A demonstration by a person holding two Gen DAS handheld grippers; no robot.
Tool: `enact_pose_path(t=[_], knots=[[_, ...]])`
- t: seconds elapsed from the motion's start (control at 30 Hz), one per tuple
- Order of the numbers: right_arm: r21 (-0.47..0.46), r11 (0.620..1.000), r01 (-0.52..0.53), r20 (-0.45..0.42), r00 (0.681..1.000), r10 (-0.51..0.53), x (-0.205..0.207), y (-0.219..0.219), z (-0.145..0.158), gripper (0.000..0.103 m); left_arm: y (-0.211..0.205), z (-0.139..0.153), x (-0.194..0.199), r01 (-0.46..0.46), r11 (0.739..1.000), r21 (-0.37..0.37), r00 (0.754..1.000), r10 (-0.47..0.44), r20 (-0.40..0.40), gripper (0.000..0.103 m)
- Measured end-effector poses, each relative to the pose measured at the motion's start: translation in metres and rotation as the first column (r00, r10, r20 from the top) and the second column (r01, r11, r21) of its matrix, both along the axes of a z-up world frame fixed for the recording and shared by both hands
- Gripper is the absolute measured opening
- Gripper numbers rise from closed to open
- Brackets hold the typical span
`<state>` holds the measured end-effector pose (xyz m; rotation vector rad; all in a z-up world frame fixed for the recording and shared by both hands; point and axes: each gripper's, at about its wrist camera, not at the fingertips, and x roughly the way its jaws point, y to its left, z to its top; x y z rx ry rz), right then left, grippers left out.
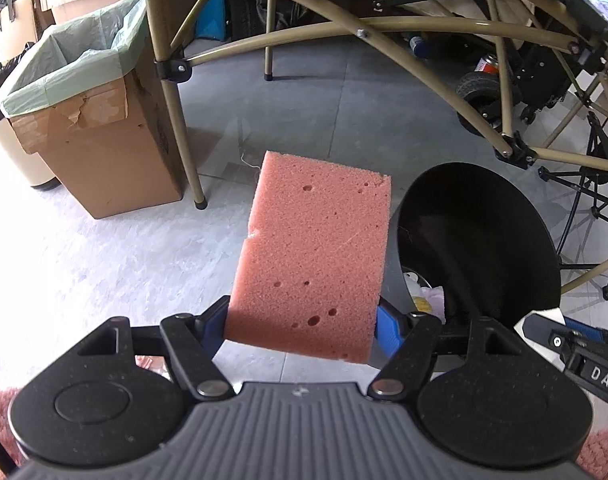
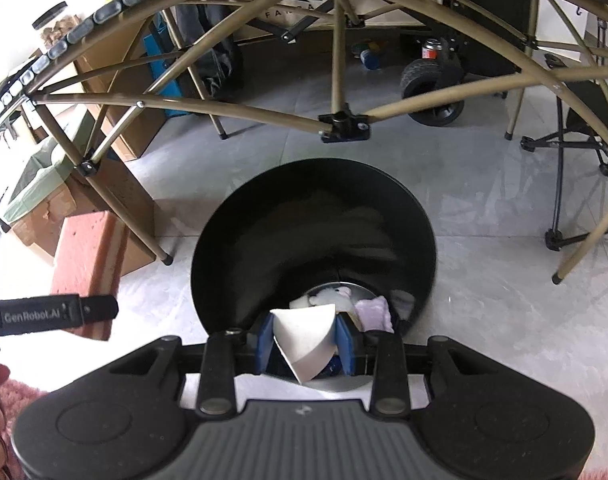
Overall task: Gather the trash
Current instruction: 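Carry the pink sponge and white wedge down over the black trash bin, then open the right tool to drop the white wedge into the bin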
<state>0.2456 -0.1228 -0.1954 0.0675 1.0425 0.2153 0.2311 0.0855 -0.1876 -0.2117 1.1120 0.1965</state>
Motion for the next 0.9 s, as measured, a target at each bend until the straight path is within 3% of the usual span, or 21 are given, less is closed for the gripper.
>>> enact_pose_path(t=[0.47, 0.9], knots=[[0.001, 1.0, -0.008, -0.007, 1.0, 0.008, 0.037, 0.037, -0.008, 0.032, 0.017, -0.004, 0.003, -0.048, 0.999, 0.004, 0.999, 0.048, -0.004, 0.072], [-0.03, 0.999, 0.016, -0.011, 1.0, -0.016, 0.05, 0.042, -0.016, 0.034, 0.027, -0.008, 0.002, -0.079, 0.997, 0.004, 0.997, 0.079, -0.017, 0.072]])
